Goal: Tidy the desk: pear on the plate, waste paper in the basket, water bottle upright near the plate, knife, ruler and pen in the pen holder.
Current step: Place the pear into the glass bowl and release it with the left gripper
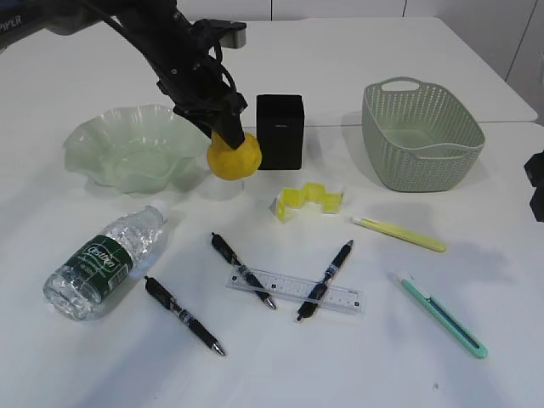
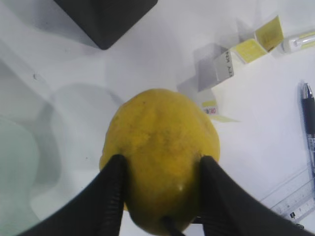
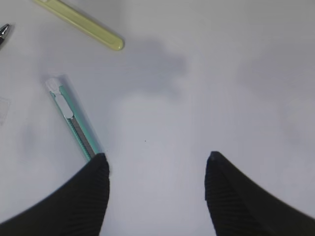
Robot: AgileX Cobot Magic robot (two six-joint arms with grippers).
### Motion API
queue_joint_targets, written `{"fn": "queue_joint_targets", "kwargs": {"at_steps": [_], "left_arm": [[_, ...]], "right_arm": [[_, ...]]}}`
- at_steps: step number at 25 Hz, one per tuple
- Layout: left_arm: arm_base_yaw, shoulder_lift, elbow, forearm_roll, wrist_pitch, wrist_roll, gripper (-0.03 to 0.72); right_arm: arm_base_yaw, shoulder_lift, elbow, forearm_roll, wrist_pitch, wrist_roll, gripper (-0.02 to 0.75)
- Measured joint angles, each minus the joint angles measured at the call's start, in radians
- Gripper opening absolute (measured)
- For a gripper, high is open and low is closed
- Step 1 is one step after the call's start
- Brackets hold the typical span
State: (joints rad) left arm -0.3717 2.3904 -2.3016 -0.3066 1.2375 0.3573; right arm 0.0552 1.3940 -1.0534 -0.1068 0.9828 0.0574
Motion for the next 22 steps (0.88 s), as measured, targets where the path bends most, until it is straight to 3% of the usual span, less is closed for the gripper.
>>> {"fn": "queue_joint_targets", "kwargs": {"at_steps": [22], "left_arm": [[0.0,-0.077,-0.021,0.321,0.008,-0.05,0.297]], "right_arm": [[0.0,0.0,0.0,0.0,-0.029,0.0,0.451]]}}
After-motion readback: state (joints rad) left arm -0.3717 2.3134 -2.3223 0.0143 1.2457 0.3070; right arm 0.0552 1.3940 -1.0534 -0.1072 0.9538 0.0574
